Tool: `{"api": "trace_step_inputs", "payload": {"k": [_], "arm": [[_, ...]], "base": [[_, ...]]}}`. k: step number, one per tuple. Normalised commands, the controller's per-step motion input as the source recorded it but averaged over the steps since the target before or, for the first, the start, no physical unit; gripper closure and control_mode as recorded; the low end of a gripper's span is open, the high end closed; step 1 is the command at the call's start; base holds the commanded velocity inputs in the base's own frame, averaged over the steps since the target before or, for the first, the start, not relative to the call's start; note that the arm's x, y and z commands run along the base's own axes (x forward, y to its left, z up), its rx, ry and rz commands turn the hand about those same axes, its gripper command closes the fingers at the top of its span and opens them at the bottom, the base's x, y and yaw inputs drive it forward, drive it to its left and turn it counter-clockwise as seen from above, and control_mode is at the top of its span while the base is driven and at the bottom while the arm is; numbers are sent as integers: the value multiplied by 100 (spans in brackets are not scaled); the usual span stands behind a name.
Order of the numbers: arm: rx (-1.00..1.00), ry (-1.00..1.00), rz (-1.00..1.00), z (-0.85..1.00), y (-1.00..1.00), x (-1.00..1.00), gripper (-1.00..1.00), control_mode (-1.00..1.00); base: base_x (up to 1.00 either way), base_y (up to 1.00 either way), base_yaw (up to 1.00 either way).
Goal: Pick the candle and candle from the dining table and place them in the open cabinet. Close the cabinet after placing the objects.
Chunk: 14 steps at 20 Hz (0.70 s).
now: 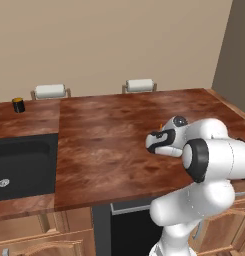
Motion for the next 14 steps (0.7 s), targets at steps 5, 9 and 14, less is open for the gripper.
{"api": "trace_step_inputs", "payload": {"k": [5, 9, 14], "arm": [[0, 1, 0, -1, 0, 32, -100, -100], [0, 0, 0, -10, 0, 23, -100, -100], [0, 3, 0, -25, 3, 22, -100, -100]], "base": [[0, 0, 0], [0, 0, 0], [0, 0, 0]]}}
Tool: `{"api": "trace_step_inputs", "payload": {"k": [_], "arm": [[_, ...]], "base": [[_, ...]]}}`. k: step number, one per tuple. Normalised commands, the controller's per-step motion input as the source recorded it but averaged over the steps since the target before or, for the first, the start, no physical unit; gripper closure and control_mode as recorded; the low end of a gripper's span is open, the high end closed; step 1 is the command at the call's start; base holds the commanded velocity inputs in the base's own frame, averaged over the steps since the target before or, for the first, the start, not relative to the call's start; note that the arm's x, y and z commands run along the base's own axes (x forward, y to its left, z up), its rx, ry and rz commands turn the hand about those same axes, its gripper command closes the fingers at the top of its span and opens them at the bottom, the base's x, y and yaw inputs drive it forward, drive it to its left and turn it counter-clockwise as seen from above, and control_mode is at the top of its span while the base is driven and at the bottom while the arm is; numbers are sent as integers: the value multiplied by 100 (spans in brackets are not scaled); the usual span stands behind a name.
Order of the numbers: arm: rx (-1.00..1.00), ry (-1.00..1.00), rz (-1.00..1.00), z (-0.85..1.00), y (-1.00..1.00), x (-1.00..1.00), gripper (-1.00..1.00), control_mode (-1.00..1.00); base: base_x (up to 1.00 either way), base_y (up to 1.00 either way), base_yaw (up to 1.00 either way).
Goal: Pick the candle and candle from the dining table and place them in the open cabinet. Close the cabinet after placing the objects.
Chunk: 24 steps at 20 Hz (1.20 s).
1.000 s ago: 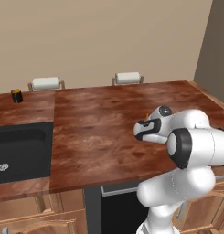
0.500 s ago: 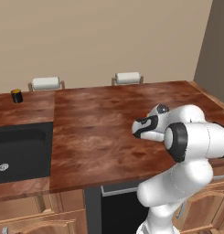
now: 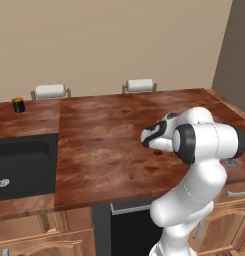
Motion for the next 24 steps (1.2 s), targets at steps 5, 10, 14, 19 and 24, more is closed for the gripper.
{"api": "trace_step_inputs", "payload": {"k": [5, 10, 14, 19, 24], "arm": [[-3, 2, 2, -36, 13, 3, 100, -100], [-3, 7, 4, -21, 13, -3, 100, -100], [0, 0, 3, -2, 10, 0, 100, -100], [0, -5, 0, 28, 0, -5, 100, -100], [0, -6, 0, 50, 0, -15, 100, -100]], "base": [[0, 0, 0], [0, 0, 0], [0, 0, 0], [0, 0, 0], [0, 0, 0]]}}
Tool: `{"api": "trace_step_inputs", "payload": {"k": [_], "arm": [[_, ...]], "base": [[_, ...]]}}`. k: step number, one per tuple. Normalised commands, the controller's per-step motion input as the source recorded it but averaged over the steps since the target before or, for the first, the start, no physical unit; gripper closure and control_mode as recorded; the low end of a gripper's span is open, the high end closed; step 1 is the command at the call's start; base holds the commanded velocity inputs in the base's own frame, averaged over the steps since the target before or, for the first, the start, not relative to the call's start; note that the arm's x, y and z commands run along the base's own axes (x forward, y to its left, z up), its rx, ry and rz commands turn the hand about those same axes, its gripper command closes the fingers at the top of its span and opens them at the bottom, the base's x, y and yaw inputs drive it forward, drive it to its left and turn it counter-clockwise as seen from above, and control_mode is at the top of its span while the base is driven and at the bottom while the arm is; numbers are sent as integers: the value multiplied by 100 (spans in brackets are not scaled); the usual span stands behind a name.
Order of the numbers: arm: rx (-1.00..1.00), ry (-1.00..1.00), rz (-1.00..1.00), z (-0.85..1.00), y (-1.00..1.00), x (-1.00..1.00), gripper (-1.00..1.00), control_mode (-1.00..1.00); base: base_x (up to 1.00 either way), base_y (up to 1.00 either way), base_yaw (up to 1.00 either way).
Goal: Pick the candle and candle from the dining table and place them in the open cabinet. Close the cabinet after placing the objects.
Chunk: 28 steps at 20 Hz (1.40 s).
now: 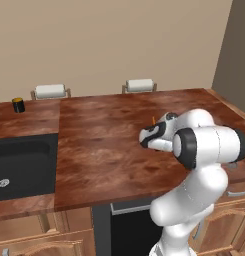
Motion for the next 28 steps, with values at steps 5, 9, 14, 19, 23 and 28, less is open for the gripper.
{"api": "trace_step_inputs", "payload": {"k": [5, 9, 14, 19, 23, 28], "arm": [[-2, 0, 0, 84, 0, -23, 100, -100], [-9, 0, 0, 91, 5, -24, 100, -100], [1, -12, 0, 93, 0, -35, 100, -100], [2, -27, 0, 82, 0, -56, 100, -100], [3, -23, 0, 73, 1, -58, 100, -100], [7, -15, 7, 38, 5, -57, 100, -100]], "base": [[0, 0, 0], [0, 0, 0], [0, 0, 0], [0, 0, 0], [0, 0, 0], [0, 0, 0]]}}
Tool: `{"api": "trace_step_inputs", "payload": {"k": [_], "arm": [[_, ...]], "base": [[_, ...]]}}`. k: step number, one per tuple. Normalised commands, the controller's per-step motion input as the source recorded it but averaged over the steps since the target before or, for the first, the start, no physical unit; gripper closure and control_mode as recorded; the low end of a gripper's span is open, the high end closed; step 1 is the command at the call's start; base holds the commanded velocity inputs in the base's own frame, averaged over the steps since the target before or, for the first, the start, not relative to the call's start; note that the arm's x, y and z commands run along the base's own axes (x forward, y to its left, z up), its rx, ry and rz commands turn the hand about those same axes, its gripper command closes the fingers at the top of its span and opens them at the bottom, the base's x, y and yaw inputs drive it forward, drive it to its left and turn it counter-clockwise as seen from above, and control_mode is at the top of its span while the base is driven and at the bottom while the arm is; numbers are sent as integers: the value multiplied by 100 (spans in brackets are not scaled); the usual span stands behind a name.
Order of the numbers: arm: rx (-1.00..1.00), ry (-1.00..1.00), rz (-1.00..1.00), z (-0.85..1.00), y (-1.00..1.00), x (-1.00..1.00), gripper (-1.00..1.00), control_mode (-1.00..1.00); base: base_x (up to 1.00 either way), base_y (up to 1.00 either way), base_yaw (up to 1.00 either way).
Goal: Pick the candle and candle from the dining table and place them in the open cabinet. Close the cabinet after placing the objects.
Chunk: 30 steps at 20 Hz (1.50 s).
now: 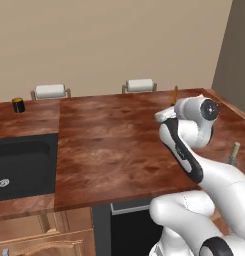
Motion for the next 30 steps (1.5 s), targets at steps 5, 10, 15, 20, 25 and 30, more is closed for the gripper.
{"api": "trace_step_inputs", "payload": {"k": [5, 10, 15, 20, 25, 30], "arm": [[6, -2, 9, 18, 0, -25, 100, -100], [0, 2, 10, -2, 12, -38, 100, -100], [-4, 0, 16, 0, 41, -45, 100, 100], [0, 0, 0, 0, 0, 0, 100, 100], [0, 0, 0, 0, 0, 0, 100, 100], [0, 0, 0, 0, 0, 0, 100, 100]], "base": [[0, 0, 0], [0, 0, 0], [-28, 37, 14], [-49, 94, 42], [-29, 95, 44], [-9, 97, 45]]}}
